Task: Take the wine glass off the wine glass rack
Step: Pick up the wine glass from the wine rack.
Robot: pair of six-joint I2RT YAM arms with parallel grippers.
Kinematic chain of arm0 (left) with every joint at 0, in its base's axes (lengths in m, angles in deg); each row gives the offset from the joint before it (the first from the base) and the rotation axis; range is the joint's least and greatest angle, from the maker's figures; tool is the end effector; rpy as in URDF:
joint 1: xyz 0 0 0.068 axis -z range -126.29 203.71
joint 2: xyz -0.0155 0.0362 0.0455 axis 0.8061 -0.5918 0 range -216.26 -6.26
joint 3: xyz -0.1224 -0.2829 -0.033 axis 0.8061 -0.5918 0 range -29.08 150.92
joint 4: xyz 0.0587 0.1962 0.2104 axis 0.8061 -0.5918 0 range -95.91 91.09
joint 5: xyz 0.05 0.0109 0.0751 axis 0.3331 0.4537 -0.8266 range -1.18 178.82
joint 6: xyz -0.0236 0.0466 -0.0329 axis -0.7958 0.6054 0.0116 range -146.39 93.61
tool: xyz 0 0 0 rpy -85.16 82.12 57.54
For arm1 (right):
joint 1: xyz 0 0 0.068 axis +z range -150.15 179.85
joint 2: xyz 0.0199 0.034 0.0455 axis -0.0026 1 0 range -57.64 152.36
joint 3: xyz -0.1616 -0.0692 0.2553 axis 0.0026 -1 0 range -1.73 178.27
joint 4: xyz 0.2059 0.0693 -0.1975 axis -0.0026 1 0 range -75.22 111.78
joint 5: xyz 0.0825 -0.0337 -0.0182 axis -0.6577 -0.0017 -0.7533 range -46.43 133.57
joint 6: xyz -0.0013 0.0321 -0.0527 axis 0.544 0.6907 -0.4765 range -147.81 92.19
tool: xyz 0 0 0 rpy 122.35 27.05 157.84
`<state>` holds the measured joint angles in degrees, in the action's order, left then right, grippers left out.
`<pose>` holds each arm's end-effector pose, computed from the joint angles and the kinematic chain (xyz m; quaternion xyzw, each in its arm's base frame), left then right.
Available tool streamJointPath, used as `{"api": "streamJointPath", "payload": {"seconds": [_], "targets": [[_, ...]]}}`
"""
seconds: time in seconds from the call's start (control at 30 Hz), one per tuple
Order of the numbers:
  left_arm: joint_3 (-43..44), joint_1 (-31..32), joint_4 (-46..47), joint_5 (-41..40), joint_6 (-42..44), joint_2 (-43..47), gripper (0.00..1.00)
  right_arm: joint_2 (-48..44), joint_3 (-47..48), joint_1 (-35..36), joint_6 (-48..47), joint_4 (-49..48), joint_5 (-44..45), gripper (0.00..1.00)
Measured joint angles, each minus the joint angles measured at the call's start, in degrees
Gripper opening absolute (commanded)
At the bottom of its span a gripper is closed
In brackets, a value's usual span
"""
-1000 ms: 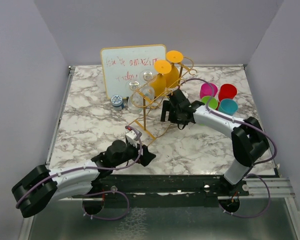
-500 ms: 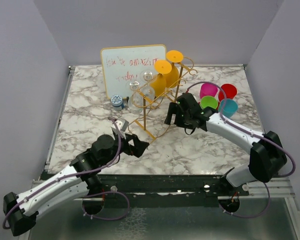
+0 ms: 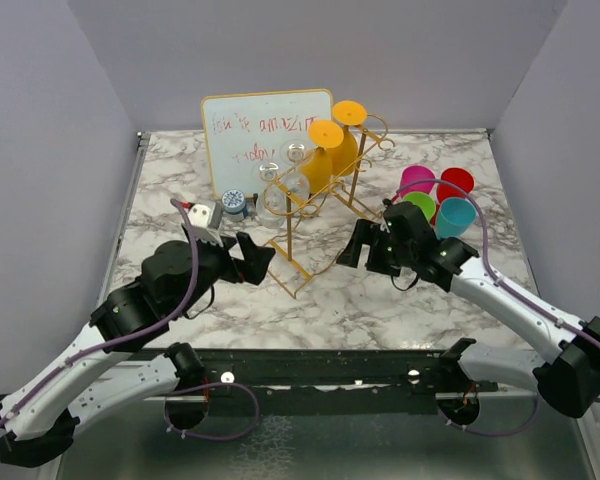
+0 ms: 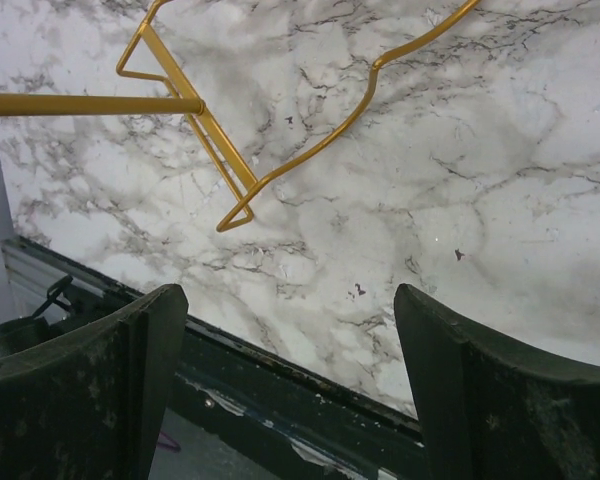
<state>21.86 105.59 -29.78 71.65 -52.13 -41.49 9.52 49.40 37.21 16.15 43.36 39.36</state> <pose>0.0972 -0.1015 0.3902 0.0892 0.7855 -0.2841 0.5425 0.2151 0.1685 0.2880 0.0390 0.9212 0.2769 0.2704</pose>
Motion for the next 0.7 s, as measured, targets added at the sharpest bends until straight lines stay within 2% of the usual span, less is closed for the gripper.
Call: {"api": "streamJointPath", "payload": {"seconds": [0.17, 0.3, 0.57, 0.63, 0.7], "targets": [[12.31, 0.0, -5.01, -3.1, 1.9, -5.07, 0.99, -4.76, -0.11, 0.0, 0.52, 2.8, -0.63, 0.89], [22.77, 0.0, -8.22, -4.85, 3.39, -12.98, 0.99, -7.28, -0.11, 0.0, 1.42, 4.26, -0.81, 0.89], [40.06, -0.68, -10.4, -7.08, 7.8, -25.09, 0.99, -9.77, -0.11, 0.0, 2.64, 5.03, -1.27, 0.87], [42.42, -3.28, -10.36, -6.32, 8.04, -27.5, 0.99, -9.9, -0.02, 0.0, 2.67, 5.22, -1.44, 0.87], [43.3, -10.54, -10.36, -2.23, 8.0, -29.9, 0.99, -9.9, 0.15, 0.0, 2.67, 5.84, -1.51, 0.87]]}}
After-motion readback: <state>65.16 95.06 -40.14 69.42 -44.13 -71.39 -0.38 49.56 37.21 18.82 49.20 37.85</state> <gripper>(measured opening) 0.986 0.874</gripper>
